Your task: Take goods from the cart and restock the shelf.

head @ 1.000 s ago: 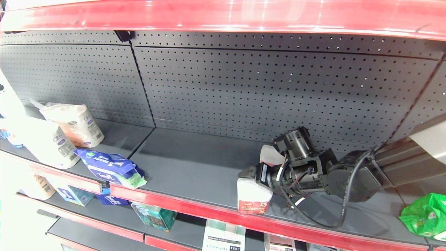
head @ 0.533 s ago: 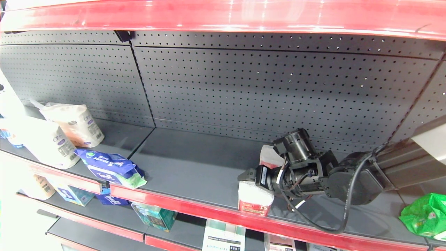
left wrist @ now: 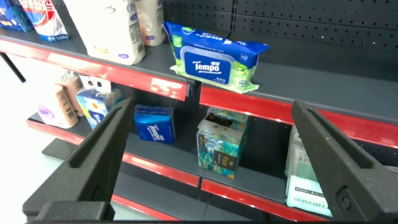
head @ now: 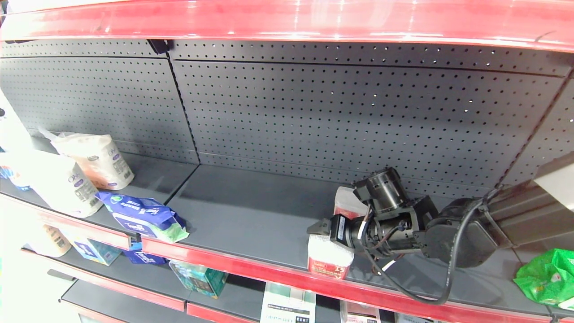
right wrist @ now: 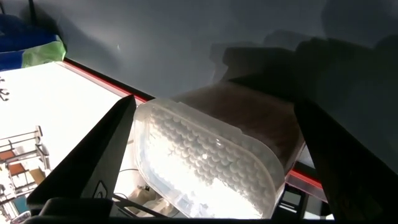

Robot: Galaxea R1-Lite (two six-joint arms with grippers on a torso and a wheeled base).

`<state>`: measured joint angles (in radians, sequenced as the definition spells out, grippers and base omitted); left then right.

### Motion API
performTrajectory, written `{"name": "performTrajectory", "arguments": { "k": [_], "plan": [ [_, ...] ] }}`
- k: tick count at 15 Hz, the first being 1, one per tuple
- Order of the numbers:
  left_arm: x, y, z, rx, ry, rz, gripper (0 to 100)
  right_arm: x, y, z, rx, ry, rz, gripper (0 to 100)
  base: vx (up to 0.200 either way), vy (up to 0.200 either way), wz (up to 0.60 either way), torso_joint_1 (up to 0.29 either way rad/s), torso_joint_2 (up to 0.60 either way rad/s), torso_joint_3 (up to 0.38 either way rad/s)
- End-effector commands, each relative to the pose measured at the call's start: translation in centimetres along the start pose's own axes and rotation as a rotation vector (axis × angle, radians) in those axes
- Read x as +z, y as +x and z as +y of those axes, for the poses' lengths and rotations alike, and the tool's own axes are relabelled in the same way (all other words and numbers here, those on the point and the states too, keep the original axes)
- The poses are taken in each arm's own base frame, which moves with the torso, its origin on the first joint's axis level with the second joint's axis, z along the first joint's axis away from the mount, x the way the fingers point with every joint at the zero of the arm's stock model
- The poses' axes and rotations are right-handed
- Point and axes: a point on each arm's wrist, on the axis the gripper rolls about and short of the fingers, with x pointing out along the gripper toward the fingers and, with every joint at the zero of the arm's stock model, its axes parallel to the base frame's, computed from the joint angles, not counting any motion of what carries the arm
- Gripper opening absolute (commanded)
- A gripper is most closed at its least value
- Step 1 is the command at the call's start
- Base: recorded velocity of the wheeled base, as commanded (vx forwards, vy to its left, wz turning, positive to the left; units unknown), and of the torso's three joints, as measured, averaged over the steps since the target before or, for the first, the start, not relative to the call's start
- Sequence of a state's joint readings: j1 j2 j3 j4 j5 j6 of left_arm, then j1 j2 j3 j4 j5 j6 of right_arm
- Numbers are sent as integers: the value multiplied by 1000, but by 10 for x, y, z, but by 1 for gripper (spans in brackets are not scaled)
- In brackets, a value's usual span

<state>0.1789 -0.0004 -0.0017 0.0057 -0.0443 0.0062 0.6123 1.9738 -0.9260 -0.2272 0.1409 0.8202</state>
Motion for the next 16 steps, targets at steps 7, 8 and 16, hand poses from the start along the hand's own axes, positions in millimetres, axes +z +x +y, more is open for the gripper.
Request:
{"name": "performTrajectory", "arguments": {
  "k": [7,8,16],
  "plan": [
    [0,0,0,0,0,1,100,0,3,-1,-8,1,7,100,0,0,0,0,0,0],
    [0,0,0,2,0,1,100,2,3,-3,-11,5,3,100,0,0,0,0,0,0],
    [0,0,0,0,0,1,100,25,-13,-19,-25,53,-72,100,0,0,0,0,0,0]
  ]
}}
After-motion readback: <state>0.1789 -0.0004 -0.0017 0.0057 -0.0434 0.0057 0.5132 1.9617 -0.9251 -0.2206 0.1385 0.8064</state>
